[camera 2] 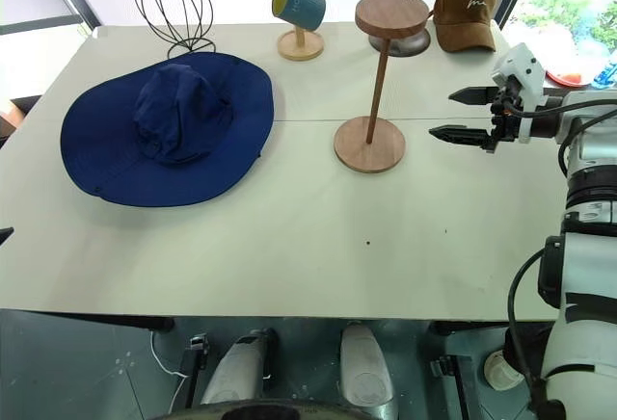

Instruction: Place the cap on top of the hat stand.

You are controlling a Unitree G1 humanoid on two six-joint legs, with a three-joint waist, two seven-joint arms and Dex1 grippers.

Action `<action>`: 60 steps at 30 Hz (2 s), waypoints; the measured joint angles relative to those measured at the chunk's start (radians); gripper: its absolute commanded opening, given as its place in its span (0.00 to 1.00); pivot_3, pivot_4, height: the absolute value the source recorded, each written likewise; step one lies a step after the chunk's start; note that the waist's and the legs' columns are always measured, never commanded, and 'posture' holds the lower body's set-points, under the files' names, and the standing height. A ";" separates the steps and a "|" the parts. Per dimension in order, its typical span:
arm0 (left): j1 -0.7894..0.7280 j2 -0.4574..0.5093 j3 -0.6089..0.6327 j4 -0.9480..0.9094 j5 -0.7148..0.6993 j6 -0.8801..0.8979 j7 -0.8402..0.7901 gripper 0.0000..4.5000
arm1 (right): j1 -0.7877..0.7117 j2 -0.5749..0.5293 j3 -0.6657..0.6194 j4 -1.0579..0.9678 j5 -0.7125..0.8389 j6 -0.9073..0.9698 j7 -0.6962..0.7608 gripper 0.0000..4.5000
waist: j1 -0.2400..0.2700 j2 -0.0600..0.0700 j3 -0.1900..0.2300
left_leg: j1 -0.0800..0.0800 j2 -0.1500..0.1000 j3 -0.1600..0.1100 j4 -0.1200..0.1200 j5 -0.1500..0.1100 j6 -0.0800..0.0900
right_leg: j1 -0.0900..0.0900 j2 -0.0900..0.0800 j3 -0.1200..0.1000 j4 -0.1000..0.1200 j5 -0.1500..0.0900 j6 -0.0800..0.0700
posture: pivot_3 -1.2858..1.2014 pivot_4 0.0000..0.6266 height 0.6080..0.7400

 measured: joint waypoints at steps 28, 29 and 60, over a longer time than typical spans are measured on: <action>-0.153 0.024 -0.454 0.163 0.362 -0.719 0.108 0.99 | 0.303 -0.130 -0.061 -0.735 0.278 0.531 0.165 1.00 | 0.028 0.001 0.000 | -0.002 0.000 0.000 -0.001 0.000 0.000 | -0.002 0.000 0.000 -0.001 0.001 0.004 | 0.52 0.24 1.00; -0.177 0.017 -0.498 0.194 0.389 -0.777 0.130 0.99 | 0.342 -0.136 -0.077 -0.802 0.311 0.574 0.156 1.00 | 0.030 0.001 0.000 | -0.002 0.000 0.000 0.000 0.000 0.000 | -0.002 0.000 0.000 0.000 0.001 0.004 | 0.52 0.24 1.00; -1.041 -0.149 -1.337 1.218 1.073 -1.400 0.959 0.81 | 0.539 -0.245 -0.292 -1.235 0.690 0.845 -0.115 1.00 | 0.063 0.000 -0.002 | -0.002 0.000 0.000 0.004 0.004 0.000 | 0.002 0.000 0.000 0.000 0.010 0.012 | 0.52 0.24 1.00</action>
